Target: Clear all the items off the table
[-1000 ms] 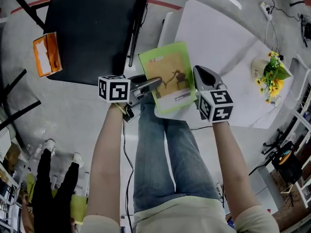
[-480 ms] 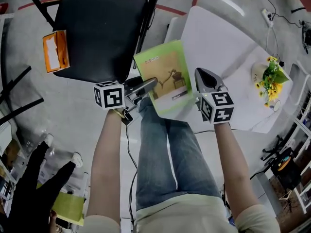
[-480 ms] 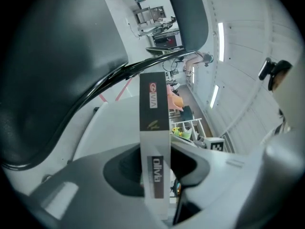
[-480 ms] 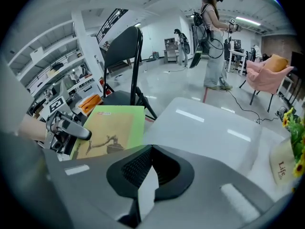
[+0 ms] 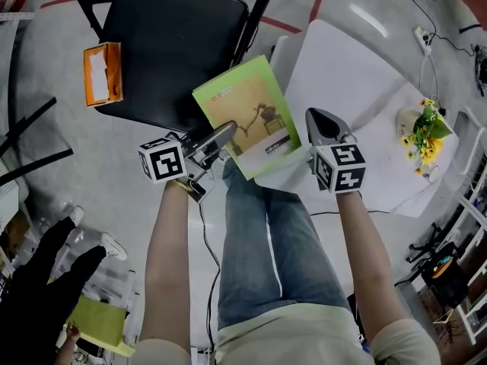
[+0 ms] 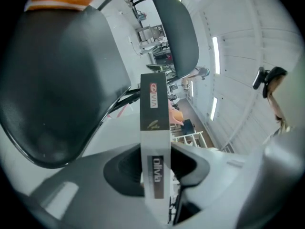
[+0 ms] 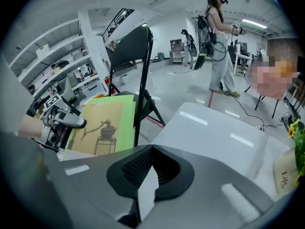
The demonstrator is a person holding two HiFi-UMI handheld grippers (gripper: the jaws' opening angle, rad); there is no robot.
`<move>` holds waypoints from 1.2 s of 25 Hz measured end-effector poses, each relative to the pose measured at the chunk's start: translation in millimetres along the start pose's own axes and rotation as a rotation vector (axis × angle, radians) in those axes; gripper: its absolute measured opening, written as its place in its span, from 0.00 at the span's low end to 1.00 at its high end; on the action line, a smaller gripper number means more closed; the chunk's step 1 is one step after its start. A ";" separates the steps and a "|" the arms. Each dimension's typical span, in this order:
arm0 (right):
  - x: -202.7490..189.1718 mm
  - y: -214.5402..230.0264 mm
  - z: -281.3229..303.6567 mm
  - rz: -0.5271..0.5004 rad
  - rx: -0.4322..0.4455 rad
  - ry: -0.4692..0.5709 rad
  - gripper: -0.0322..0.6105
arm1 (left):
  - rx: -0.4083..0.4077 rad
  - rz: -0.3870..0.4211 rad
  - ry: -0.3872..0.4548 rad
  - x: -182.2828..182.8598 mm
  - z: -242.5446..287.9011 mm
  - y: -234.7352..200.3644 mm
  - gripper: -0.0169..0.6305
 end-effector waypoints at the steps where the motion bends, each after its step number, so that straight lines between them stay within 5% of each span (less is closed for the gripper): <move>1: 0.8 -1.8 0.5 -0.002 0.003 0.000 0.05 | 0.004 -0.001 0.022 2.4 -4.0 0.0 0.24; 12: 9.8 -33.5 6.6 -0.035 0.040 -0.003 0.05 | 0.044 0.005 0.251 46.6 -54.9 -1.5 0.24; 30: 16.2 -64.8 21.3 -0.028 0.067 -0.019 0.05 | 0.078 0.041 0.493 151.2 -85.6 -25.6 0.24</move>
Point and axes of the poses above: the fingertips, and each gripper's own axes: z forward along the fingers, y to its right, x out of its top, the point moved 4 cm from there along -z, backward along the fingers, and after that the axes turned 6 degrees about -x, right-handed, at the moved point
